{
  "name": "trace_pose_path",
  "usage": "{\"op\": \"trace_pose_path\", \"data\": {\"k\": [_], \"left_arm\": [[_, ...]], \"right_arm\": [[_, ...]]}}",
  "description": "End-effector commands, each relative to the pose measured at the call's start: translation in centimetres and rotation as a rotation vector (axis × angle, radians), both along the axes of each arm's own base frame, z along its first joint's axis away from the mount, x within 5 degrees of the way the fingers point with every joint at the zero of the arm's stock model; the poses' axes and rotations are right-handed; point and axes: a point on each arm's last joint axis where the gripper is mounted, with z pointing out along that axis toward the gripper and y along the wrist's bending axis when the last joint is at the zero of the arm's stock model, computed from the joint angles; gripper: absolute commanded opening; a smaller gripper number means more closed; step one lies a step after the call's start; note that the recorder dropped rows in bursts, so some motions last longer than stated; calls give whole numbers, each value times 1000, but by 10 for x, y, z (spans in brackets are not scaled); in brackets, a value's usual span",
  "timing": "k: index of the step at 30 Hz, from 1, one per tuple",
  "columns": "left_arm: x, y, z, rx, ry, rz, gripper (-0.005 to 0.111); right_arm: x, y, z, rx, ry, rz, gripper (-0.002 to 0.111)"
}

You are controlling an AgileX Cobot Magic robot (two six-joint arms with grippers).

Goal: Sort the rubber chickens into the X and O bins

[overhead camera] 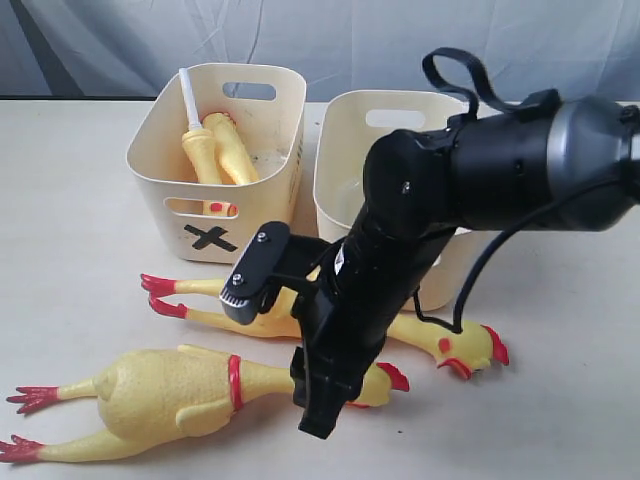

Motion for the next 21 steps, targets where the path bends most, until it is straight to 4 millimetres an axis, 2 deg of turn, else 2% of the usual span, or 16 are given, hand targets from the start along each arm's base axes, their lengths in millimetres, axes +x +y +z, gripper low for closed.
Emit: {"op": "trace_pose_path", "data": {"k": [1, 3, 18, 20, 21], "left_arm": [[0, 0, 1, -9, -6, -5, 0], [0, 0, 1, -9, -6, -5, 0], [0, 0, 1, -9, -6, -5, 0], [0, 0, 1, -9, -6, -5, 0], [0, 0, 1, -9, -6, -5, 0]], "right_arm": [[5, 1, -15, -25, -10, -2, 46], [6, 2, -20, -28, -7, -9, 49], [10, 8, -52, -59, 42, -50, 48], [10, 8, -53, -58, 46, -53, 45], [10, 8, -52, -56, 49, -56, 39]]}}
